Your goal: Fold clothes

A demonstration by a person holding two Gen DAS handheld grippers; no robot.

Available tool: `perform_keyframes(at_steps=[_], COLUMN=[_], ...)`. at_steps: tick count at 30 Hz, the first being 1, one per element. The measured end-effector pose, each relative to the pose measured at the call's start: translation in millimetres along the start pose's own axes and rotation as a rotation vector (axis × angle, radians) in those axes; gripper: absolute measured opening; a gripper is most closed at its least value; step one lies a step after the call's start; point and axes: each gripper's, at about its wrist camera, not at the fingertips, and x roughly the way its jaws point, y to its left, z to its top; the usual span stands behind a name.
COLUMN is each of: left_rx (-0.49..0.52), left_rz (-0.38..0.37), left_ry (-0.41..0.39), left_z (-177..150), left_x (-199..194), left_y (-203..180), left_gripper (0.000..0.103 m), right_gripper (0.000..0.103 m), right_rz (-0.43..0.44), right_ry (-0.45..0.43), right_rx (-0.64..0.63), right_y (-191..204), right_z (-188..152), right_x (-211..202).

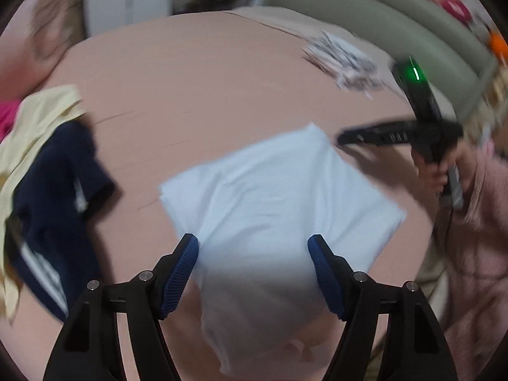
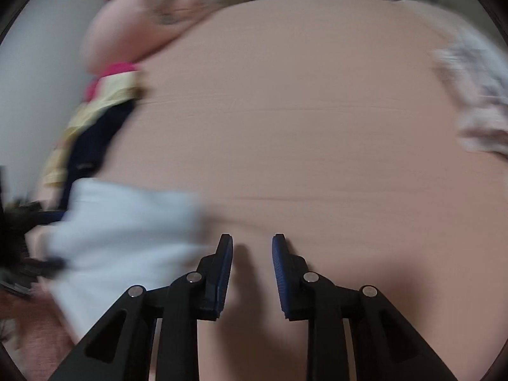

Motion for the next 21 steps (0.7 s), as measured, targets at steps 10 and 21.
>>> perform_keyframes(at_steps=[10, 21], left_rx=[0.165, 0.139], left_rz=[0.055, 0.090], left_ry=[0.070, 0.025], left_z=[21, 1], left_x=[40, 5], left_y=[-8, 2], left_gripper=[0.072, 0.072], right_gripper=[0.025, 0.050], right_rz=[0.132, 0.140], right_ry=[0.039, -0.042], right_rx=[-0.134, -0.270], right_y=[65, 99], right_z=[22, -21], right_x=[24, -13])
